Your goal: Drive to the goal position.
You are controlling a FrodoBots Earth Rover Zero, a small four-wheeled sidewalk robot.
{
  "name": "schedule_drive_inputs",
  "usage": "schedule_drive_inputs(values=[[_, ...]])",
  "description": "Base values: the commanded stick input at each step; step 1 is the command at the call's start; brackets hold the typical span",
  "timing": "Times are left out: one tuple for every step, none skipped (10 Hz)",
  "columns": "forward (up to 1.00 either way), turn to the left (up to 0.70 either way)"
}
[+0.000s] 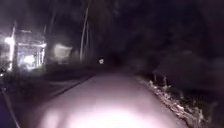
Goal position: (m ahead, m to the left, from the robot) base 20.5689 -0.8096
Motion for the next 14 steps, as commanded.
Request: schedule_drive_inputs(values=[[0.50, 0.16], [0.50, 0.00], [0.50, 0.00], [0.50, 0.00], [0.50, 0.00], [0.50, 0.00], [0.50, 0.00], [0.50, -0.05], [0.50, -0.21], [0.50, -0.48], [0.50, 0.03], [0.50, 0.09], [0.50, 0.08], [0.50, 0.08]])
